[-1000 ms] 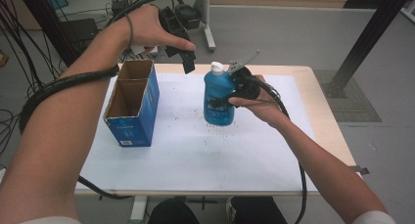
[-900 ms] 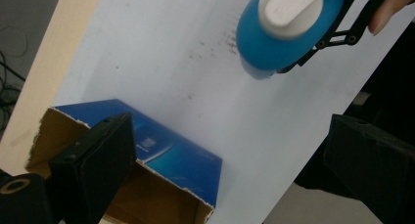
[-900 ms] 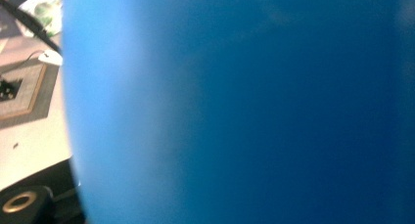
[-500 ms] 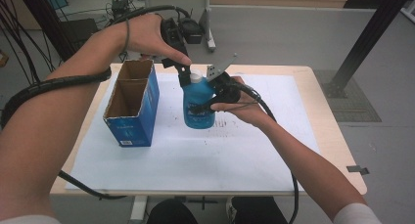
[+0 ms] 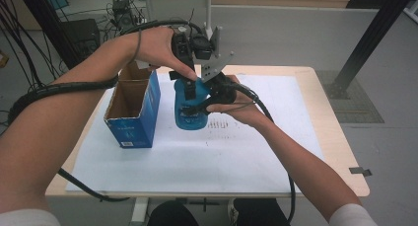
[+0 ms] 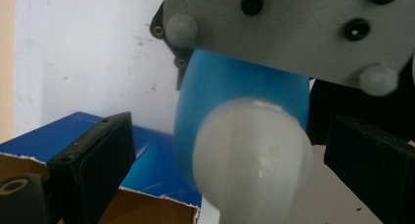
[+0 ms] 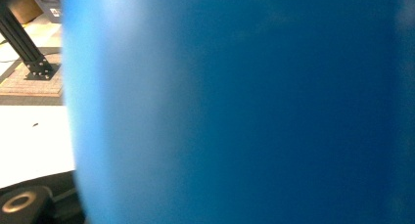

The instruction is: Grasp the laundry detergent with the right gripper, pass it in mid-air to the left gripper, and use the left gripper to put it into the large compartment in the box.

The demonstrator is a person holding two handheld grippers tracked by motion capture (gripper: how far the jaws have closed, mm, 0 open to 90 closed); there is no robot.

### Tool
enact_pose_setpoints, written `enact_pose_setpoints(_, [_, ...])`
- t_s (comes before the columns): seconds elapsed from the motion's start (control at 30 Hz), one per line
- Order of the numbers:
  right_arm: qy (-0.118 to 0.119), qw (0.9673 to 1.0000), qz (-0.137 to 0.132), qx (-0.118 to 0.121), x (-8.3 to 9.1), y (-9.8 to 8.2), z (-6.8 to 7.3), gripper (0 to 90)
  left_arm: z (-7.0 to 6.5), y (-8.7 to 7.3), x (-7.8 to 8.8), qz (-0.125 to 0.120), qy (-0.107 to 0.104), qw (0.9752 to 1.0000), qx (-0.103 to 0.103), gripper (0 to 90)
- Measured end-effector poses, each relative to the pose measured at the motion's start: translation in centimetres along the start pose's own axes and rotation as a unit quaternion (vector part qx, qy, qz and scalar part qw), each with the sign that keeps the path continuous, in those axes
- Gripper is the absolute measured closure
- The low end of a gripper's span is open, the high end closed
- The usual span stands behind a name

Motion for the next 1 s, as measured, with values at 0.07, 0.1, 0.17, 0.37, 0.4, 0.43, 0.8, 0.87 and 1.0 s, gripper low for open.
enact_pose_setpoints(0.07, [-0.002, 1.0, -0.004, 0.009, 0.1, 0.2, -0.1, 44.6, 0.0, 0.0, -0.1, -0.001, -0.003, 1.0, 0.0, 5.4])
enact_pose_setpoints(0.1, [-0.003, 0.9999, -0.005, 0.012, 0.1, 0.2, -0.1, 44.7, 0.0, 0.0, -0.2, -0.003, -0.003, 1.0, 0.0, 5.4])
enact_pose_setpoints(0.17, [-0.005, 0.9999, -0.002, 0.015, 0.1, 0.3, -0.1, 44.7, -0.1, 0.0, -0.4, -0.006, -0.006, 1.0, 0.0, 5.4])
enact_pose_setpoints(0.37, [-0.004, 0.9999, 0.003, 0.012, 0.1, 0.4, 0.0, 44.6, -0.3, 0.1, -0.8, -0.018, -0.021, 0.9996, 0.002, 5.4])
enact_pose_setpoints(0.4, [-0.004, 0.9999, 0.0, 0.011, 0.1, 0.5, 0.0, 44.6, -0.2, 0.0, -0.8, -0.016, -0.021, 0.9997, 0.001, 5.3])
enact_pose_setpoints(0.43, [-0.004, 0.9999, 0.0, 0.011, 0.1, 0.5, 0.0, 44.6, -0.2, 0.0, -0.8, -0.016, -0.021, 0.9997, 0.001, 5.3])
enact_pose_setpoints(0.8, [-0.009, 0.9999, 0.001, 0.011, 0.4, 0.5, -0.4, 44.6, -0.2, 0.2, -1.0, -0.016, -0.017, 0.9997, -0.006, 5.3])
enact_pose_setpoints(0.87, [-0.009, 0.9999, 0.001, 0.01, 0.4, 0.5, -0.4, 44.6, -0.2, 0.2, -1.1, -0.019, -0.017, 0.9997, -0.006, 5.3])
enact_pose_setpoints(1.0, [-0.012, 0.9999, 0.001, 0.008, 0.5, 0.4, -0.5, 44.5, -0.1, 0.3, -1.1, -0.016, -0.016, 0.9997, -0.008, 5.4])
Point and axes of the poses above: each handheld gripper's, and its own axes: x roughly backward along the jaws, y roughly out of its top, z roughly to its left, the point moved 6 cm from there along -x, roughly forward along the jaws, and after that the axes turned 5 degrees about y, right-handed, at the moved point
